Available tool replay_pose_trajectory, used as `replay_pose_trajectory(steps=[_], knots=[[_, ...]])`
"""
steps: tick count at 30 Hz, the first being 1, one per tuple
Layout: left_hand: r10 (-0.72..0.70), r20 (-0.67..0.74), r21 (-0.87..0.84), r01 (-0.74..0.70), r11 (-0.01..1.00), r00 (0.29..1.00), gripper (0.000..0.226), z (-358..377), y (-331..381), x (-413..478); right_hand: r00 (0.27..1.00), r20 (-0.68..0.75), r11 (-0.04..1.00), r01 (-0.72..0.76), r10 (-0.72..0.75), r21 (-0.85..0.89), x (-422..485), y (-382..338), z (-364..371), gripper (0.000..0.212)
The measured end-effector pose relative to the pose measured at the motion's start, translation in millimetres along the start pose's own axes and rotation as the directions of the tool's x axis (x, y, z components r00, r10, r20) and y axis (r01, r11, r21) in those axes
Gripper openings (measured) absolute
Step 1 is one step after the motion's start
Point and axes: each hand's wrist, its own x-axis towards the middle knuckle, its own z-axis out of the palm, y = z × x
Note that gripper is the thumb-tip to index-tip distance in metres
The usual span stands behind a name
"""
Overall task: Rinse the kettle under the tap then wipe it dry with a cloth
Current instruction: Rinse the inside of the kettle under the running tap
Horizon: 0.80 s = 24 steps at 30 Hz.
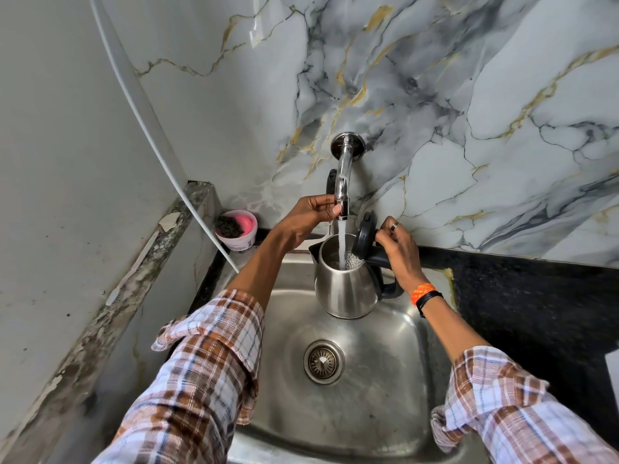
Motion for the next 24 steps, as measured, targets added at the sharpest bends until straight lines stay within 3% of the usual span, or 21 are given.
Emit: replay_pose_trajectory(steps=[8, 11, 24], knots=[[0.029, -0.047, 0.071, -0.026, 0.997, 0.998, 0.04, 3.7, 4.9, -5.6, 1.0, -0.003, 1.0, 0.005, -0.005, -0.015, 1.0, 4.2, 0.5, 0.055], [0.05, -0.087, 0.079, -0.044, 0.996, 0.995, 0.04, 5.3, 5.5, -6.4, 1.0, 0.0, 1.0, 0.005, -0.005, -0.022, 0.1, 5.6, 0.1, 0.047], [0.069, -0.11, 0.092, -0.059, 0.994, 0.992, 0.013, 5.9, 1.2, -6.5, 1.0, -0.028, 1.0, -0.001, 0.0, -0.021, 0.4, 10.4, -7.0, 0.053]])
